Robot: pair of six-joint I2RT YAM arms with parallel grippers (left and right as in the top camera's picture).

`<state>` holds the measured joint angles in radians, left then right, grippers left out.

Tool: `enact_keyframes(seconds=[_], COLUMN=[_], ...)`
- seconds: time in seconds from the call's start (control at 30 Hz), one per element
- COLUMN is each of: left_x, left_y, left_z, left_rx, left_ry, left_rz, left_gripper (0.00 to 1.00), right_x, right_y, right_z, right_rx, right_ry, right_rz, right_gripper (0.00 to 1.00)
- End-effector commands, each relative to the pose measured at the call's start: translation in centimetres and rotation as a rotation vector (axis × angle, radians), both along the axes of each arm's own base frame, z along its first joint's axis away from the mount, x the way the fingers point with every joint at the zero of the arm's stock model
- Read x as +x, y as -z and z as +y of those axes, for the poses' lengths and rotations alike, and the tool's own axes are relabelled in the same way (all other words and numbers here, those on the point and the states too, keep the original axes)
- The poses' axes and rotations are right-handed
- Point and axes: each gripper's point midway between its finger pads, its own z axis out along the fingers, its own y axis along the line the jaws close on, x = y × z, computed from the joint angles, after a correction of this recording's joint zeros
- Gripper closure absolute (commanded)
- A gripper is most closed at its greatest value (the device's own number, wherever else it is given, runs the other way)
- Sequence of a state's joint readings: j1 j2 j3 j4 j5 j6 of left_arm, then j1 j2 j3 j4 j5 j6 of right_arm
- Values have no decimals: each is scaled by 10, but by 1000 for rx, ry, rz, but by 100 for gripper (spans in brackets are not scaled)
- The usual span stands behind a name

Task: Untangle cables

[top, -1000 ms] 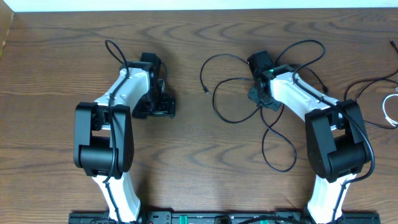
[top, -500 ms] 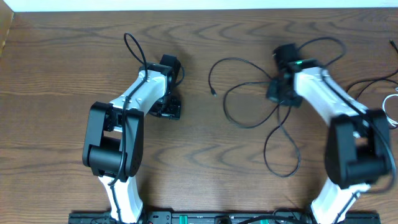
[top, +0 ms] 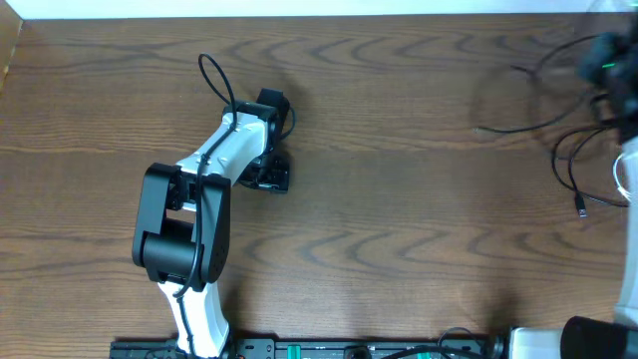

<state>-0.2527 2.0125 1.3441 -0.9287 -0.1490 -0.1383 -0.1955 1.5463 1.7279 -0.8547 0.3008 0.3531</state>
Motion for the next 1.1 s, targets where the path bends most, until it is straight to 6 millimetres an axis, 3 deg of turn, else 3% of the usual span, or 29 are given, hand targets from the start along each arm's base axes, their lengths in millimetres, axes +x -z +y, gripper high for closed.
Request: enact_keyframes(seconds=[0.0,0.13,0.23,0.5,0.9,1.0,1.07], left_x=[0,0,0,-2,-3,-3,-3], left_y=[0,0,0,0,0,0,0], left_z=[2,2,2,3,3,3,3], left_rx=[19,19,19,21,22,22,22], left_ry=[-13,-13,-13,-13,-13,-13,-13], left_rz=[1,1,1,9,12,12,12], left_gripper=[8,8,8,8,8,8,8], right_x=[-9,-19,-23,-18,-11,-8,-7], right_y=[-9,-14,-9,50,118,124,124], right_z=[-45,-88,-110,-147,-175,-176,-179], right_rx=[-110,-179,-187,-118,-23,15,28], right_ry=[60,140,177,204,174,124,104], right_rz=[22,29,46,168,273,256,240], right_gripper=[99,99,99,99,99,99,93])
